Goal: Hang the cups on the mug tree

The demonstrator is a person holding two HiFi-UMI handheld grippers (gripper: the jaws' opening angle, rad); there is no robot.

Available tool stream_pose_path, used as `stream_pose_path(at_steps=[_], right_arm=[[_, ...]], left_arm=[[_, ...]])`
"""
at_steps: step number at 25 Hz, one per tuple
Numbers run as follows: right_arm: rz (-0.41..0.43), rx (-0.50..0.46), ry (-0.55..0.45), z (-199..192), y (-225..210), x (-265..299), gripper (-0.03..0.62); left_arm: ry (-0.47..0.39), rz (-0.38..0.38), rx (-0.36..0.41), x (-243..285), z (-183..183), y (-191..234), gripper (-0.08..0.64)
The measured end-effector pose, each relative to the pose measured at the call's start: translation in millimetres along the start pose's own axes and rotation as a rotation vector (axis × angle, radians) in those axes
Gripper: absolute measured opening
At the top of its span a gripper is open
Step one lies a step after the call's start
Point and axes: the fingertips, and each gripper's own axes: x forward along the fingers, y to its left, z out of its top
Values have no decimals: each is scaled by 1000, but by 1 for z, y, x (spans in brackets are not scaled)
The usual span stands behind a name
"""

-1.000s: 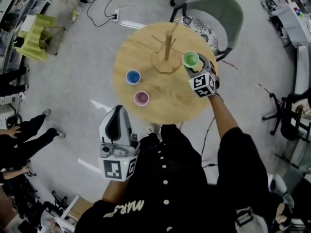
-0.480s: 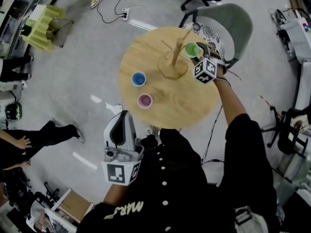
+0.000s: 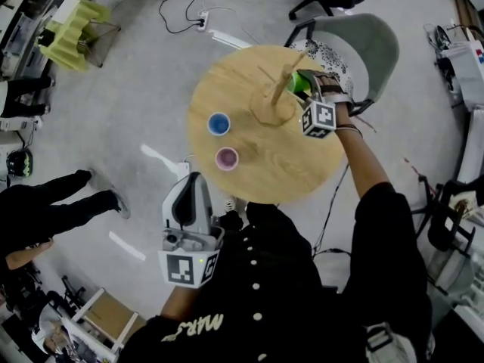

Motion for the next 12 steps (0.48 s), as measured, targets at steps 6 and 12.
stream_pose_path(at_steps=[6, 12], right_arm=[[-44, -202, -33, 11, 13, 3, 265], [-44, -480, -42, 10, 25, 4, 260]], left_arm=[[9, 7, -5, -1, -5, -1, -3], [22, 14, -7, 0, -10, -1, -5]])
